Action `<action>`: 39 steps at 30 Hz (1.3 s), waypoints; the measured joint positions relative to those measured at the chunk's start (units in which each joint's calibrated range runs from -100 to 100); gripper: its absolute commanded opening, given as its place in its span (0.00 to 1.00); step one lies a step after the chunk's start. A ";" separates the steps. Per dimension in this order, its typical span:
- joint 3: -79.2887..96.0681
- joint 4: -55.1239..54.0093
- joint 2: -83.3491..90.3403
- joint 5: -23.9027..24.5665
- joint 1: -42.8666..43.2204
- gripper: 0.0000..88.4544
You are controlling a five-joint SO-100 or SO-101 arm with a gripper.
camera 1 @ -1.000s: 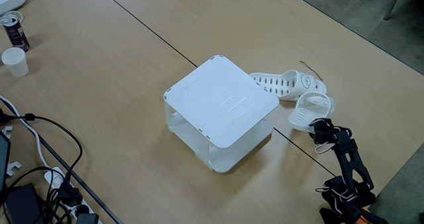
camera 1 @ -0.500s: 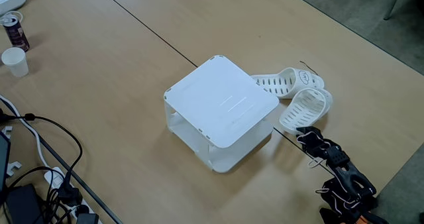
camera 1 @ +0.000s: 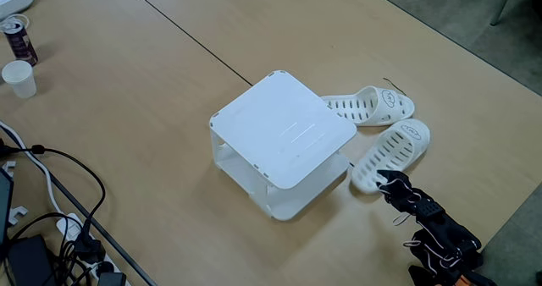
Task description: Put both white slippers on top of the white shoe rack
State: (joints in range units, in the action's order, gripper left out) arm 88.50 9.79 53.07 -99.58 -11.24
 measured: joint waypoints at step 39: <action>-69.18 -8.07 -68.04 0.00 -28.39 0.01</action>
State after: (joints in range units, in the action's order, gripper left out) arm 19.32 1.72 -14.97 -99.58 -39.63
